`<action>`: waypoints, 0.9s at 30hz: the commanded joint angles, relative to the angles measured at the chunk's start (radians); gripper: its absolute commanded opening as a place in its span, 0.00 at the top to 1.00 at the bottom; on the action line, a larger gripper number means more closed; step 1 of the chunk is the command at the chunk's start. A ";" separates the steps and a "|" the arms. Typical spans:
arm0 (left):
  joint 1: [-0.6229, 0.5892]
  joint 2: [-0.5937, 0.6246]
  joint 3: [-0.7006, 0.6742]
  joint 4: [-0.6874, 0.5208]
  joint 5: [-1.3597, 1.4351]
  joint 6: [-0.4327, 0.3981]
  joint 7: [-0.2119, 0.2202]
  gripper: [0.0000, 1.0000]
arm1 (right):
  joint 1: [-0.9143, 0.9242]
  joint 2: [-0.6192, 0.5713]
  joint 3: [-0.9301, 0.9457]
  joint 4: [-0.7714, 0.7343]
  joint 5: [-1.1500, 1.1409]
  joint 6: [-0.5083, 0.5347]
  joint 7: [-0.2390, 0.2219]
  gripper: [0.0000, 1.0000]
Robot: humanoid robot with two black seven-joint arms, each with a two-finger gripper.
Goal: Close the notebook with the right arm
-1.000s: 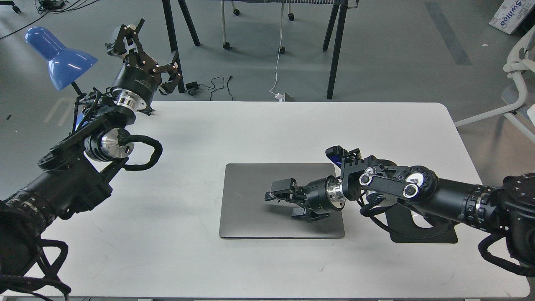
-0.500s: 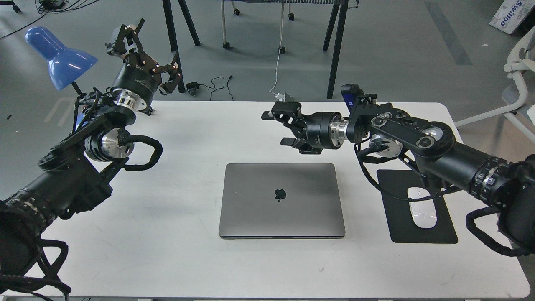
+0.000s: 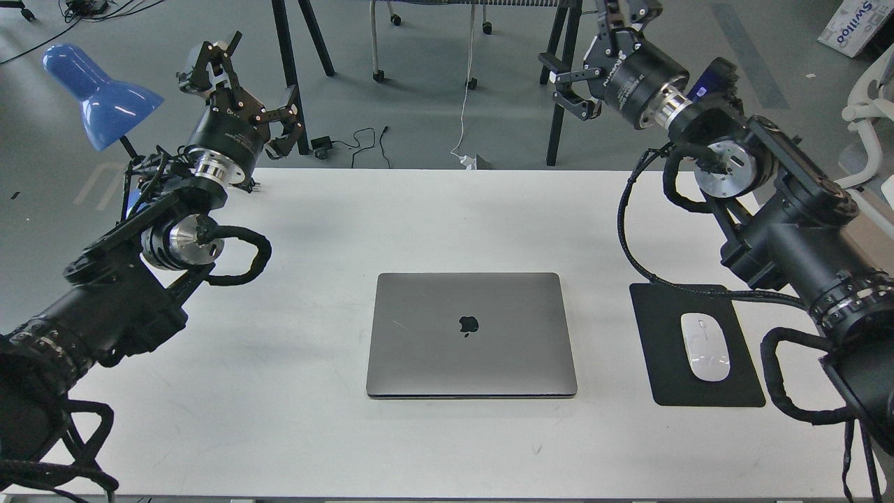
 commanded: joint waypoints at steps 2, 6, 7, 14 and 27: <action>0.000 0.000 0.000 0.000 0.000 0.000 0.000 0.00 | -0.045 -0.002 0.042 0.012 0.162 0.001 0.000 0.00; 0.000 0.000 -0.002 0.000 0.000 0.000 0.000 0.00 | -0.094 -0.015 0.051 0.045 0.264 0.001 0.001 0.00; 0.000 0.000 -0.002 0.000 0.000 0.000 0.000 0.00 | -0.109 -0.015 0.056 0.058 0.272 0.001 0.001 0.00; 0.001 0.000 -0.002 0.000 0.000 0.000 0.000 0.00 | -0.177 -0.017 0.045 0.099 0.274 0.001 0.001 0.00; 0.001 0.000 -0.003 0.000 0.000 0.002 0.000 0.00 | -0.178 -0.037 0.027 0.125 0.272 0.001 0.000 0.00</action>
